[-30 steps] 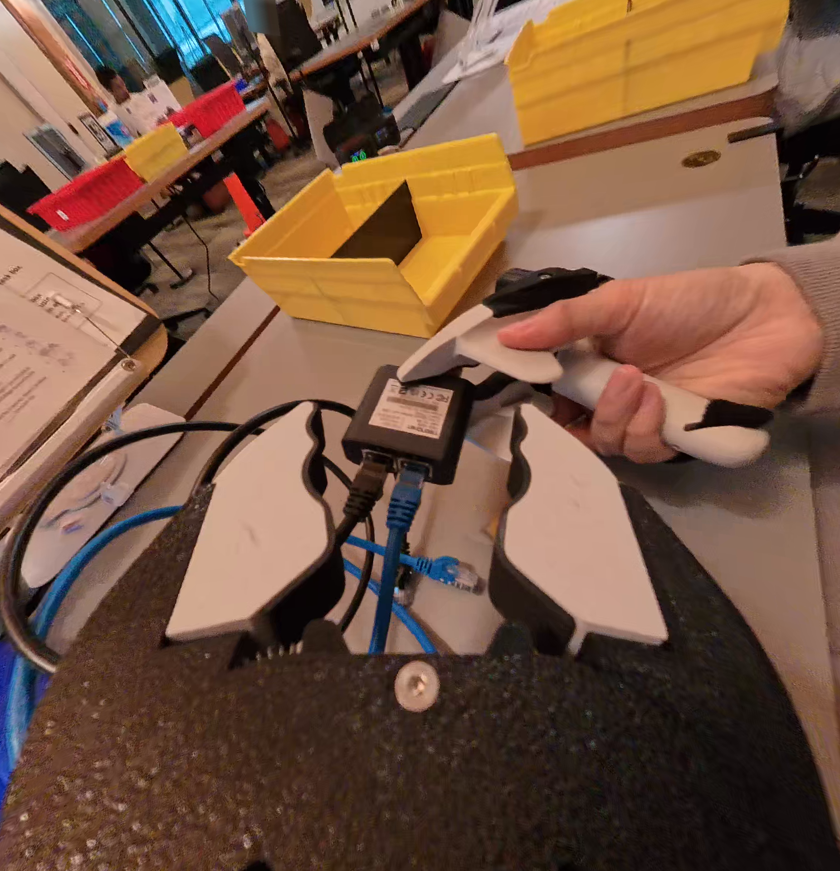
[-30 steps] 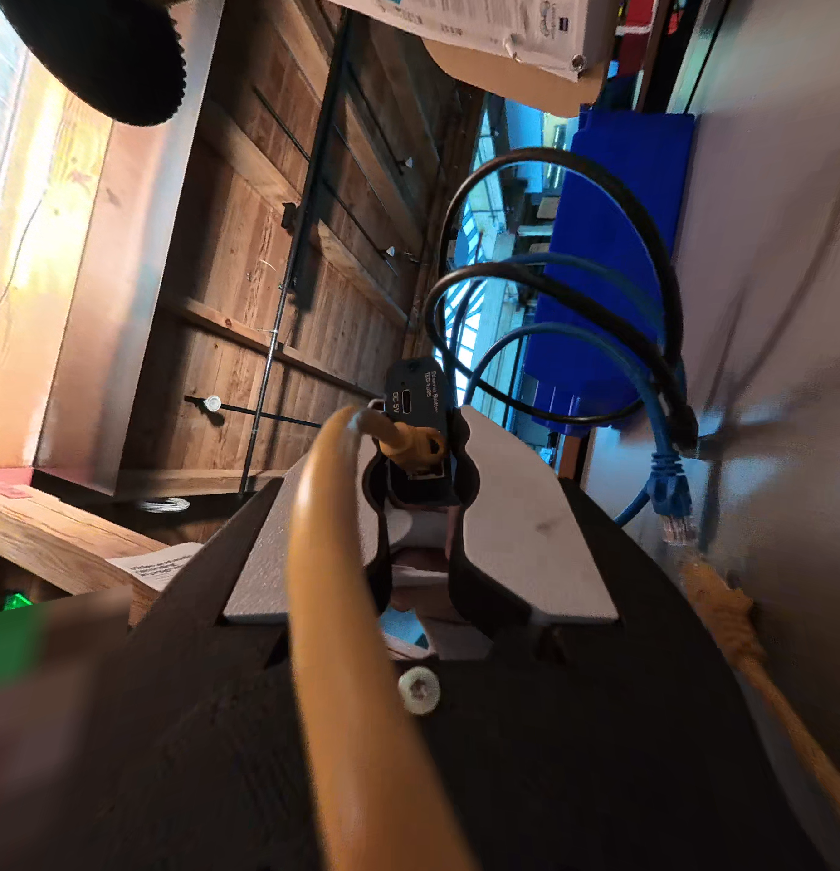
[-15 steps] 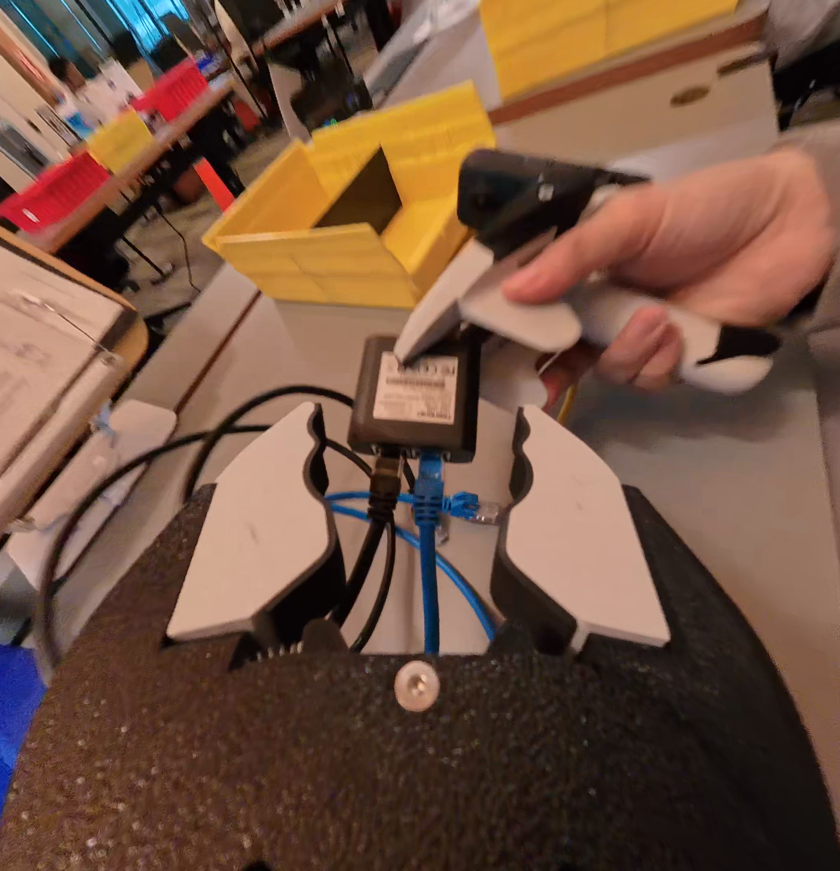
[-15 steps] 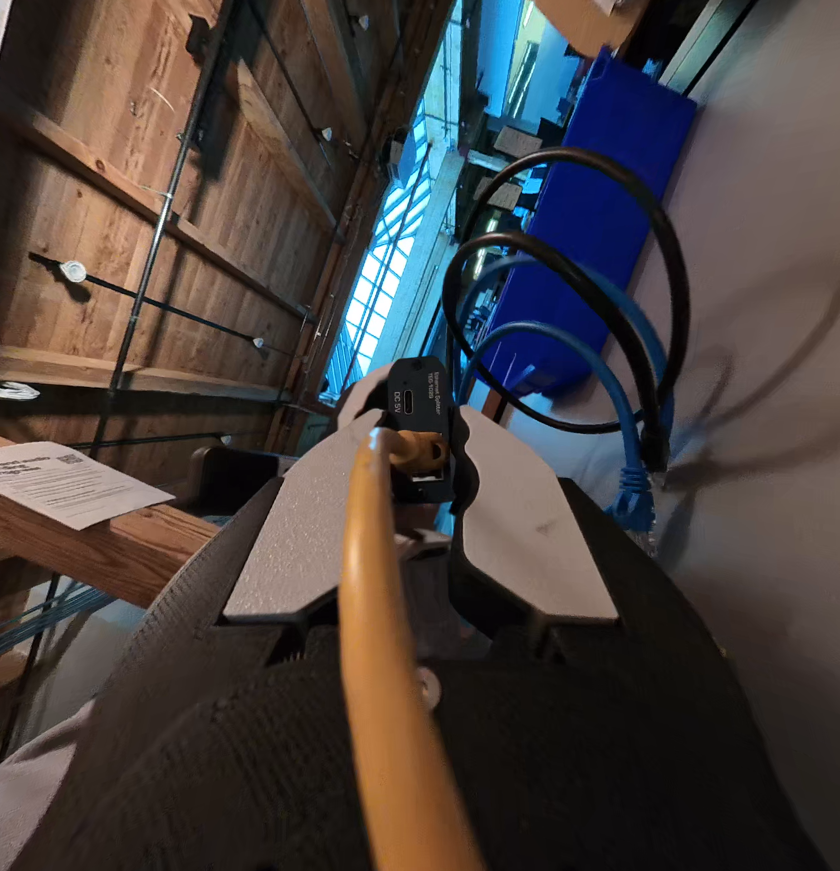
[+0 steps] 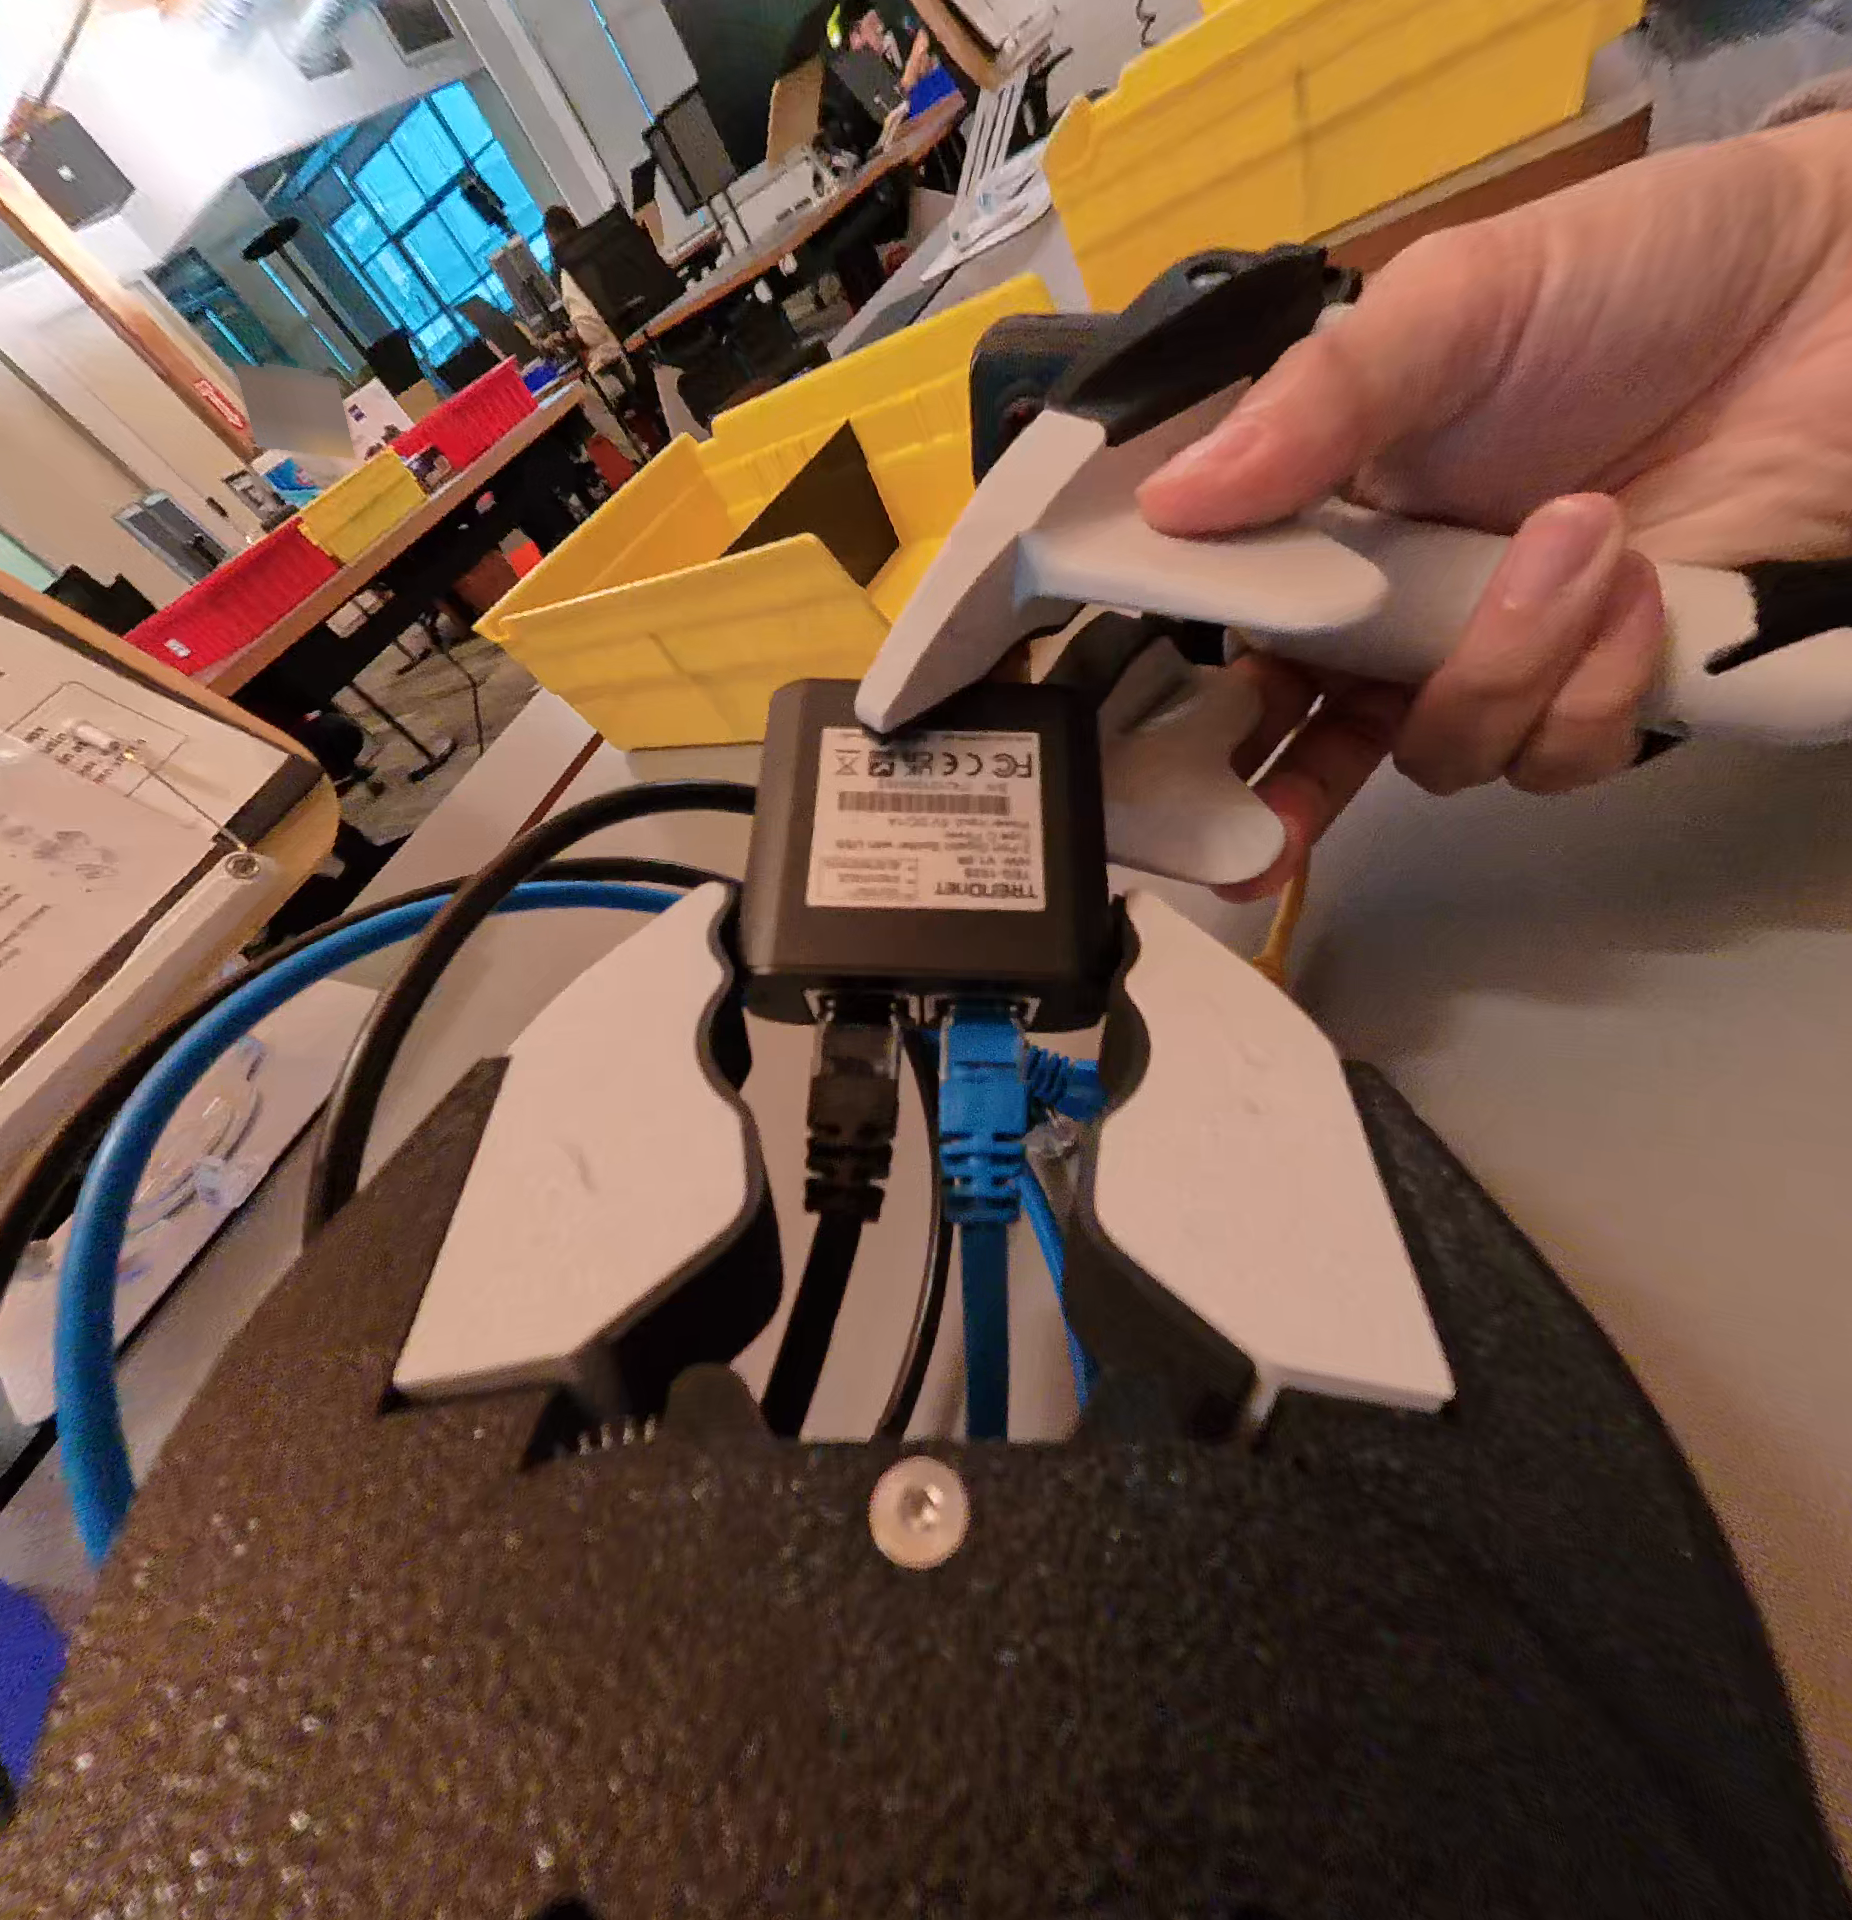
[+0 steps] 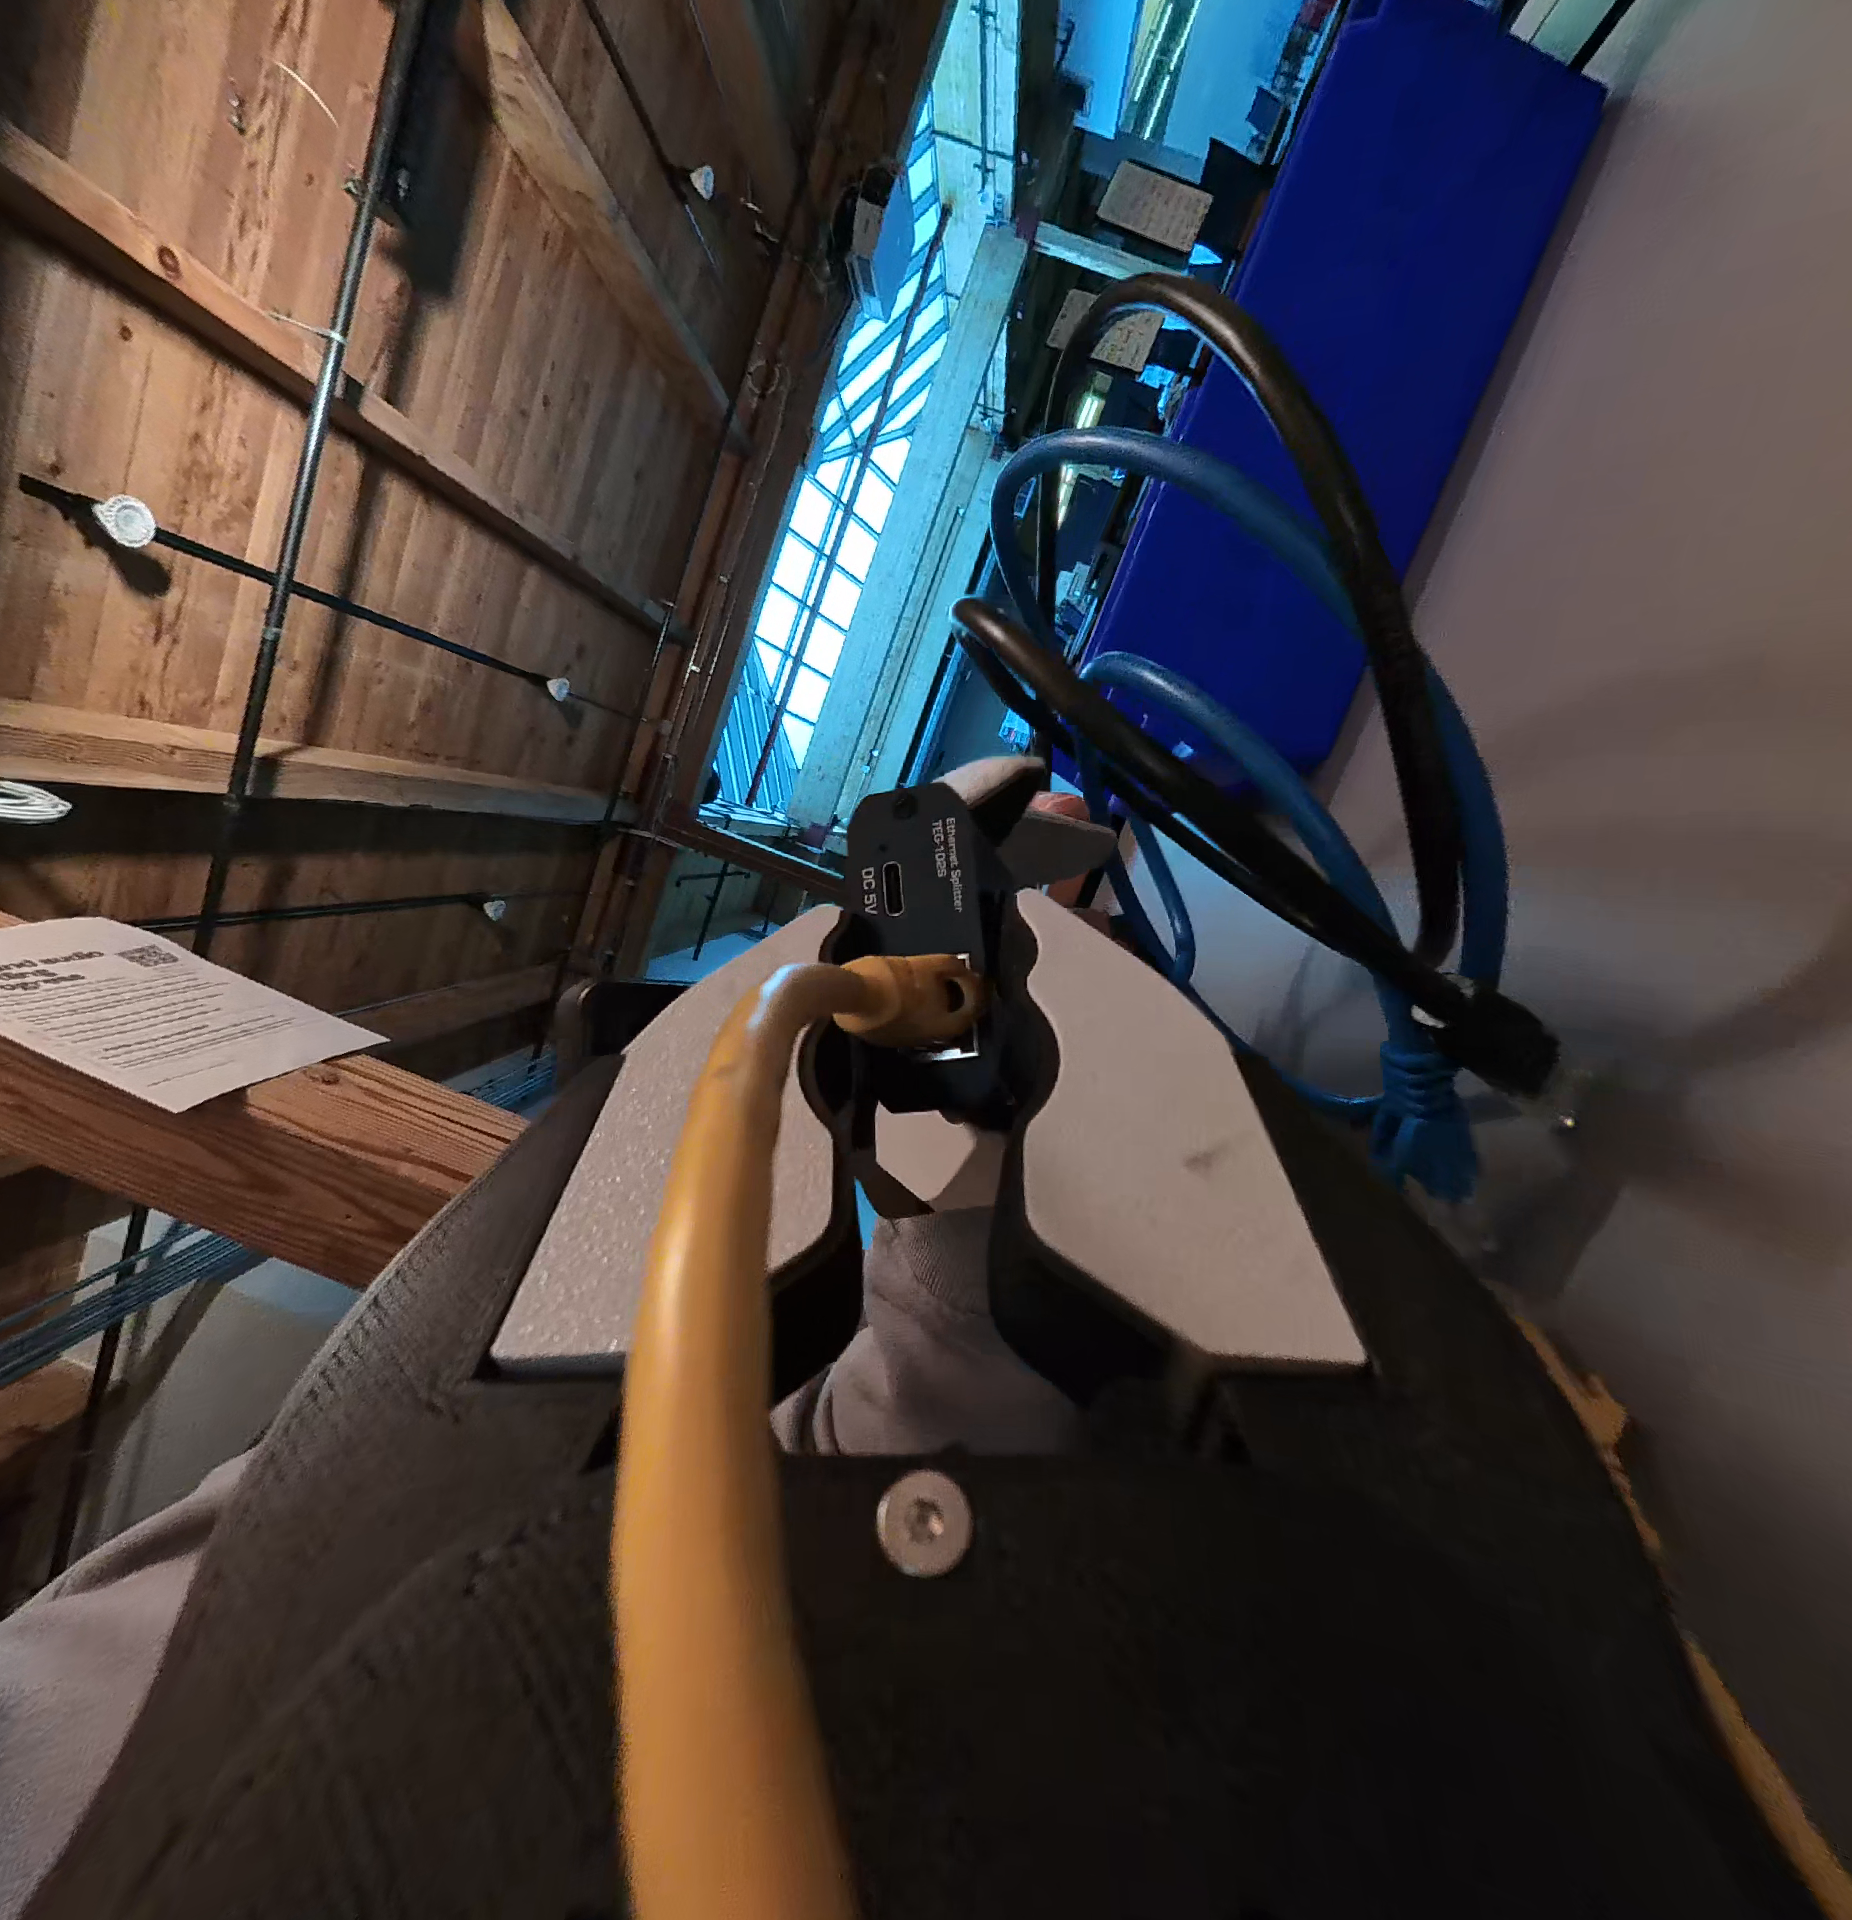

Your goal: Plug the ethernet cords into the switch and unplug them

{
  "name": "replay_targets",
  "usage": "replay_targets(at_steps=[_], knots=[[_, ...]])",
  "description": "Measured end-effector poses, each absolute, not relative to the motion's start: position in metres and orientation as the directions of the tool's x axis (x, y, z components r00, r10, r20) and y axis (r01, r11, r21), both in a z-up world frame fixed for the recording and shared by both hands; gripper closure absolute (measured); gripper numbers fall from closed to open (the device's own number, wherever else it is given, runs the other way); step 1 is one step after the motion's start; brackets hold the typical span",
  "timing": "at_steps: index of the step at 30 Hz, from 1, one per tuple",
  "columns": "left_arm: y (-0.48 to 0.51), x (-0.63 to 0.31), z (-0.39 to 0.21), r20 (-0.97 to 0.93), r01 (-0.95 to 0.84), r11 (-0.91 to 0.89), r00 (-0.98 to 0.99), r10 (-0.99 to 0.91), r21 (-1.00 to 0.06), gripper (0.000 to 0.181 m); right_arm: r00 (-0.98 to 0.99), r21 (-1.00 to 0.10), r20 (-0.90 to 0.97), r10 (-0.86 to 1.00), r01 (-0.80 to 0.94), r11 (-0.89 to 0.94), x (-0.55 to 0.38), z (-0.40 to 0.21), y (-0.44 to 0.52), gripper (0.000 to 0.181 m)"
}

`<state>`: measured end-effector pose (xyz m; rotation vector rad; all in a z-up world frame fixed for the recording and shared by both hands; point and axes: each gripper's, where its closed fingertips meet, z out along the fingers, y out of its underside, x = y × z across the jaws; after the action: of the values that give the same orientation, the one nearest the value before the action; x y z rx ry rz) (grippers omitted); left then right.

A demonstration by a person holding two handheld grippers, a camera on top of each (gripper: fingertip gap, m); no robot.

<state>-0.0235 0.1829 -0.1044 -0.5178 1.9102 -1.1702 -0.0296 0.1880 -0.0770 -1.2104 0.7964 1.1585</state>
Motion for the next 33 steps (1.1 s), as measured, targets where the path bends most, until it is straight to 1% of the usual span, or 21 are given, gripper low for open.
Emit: replay_targets(at_steps=[9, 12, 16, 21, 25, 27, 28, 33], knots=[[0.183, -0.022, -0.106, -0.419, 0.056, 0.476, -0.571, -0.706, -0.878, 0.116, 0.261, -0.279, -0.935, 0.241, -0.959, -0.045, -0.029, -0.078, 0.188, 0.155], [0.183, -0.021, -0.108, -0.413, 0.042, 0.476, -0.567, -0.713, -0.879, 0.110, 0.257, -0.275, -0.936, 0.240, -0.960, -0.047, -0.030, -0.079, 0.189, 0.156], [0.183, -0.020, -0.110, -0.408, 0.031, 0.478, -0.570, -0.713, -0.878, 0.111, 0.245, -0.262, -0.939, 0.241, -0.964, -0.041, -0.029, -0.081, 0.190, 0.155], [0.183, -0.019, -0.113, -0.400, 0.021, 0.475, -0.573, -0.716, -0.880, 0.112, 0.260, -0.275, -0.937, 0.232, -0.961, -0.036, -0.027, -0.083, 0.190, 0.155], [0.182, -0.020, -0.108, -0.409, 0.058, 0.462, -0.570, -0.712, -0.885, 0.113, 0.268, -0.284, -0.931, 0.246, -0.958, -0.032, -0.027, -0.080, 0.189, 0.155], [0.182, -0.024, -0.101, -0.403, 0.093, 0.432, -0.575, -0.712, -0.897, 0.119, 0.253, -0.265, -0.934, 0.252, -0.964, -0.013, -0.021, -0.079, 0.186, 0.155], [0.182, -0.025, -0.099, -0.401, 0.103, 0.423, -0.575, -0.713, -0.900, 0.120, 0.247, -0.260, -0.935, 0.256, -0.965, -0.019, -0.021, -0.078, 0.185, 0.155], [0.185, -0.023, -0.103, -0.436, 0.094, 0.467, -0.557, -0.707, -0.879, 0.119, 0.240, -0.255, -0.937, 0.255, -0.967, -0.027, -0.026, -0.077, 0.188, 0.155]])
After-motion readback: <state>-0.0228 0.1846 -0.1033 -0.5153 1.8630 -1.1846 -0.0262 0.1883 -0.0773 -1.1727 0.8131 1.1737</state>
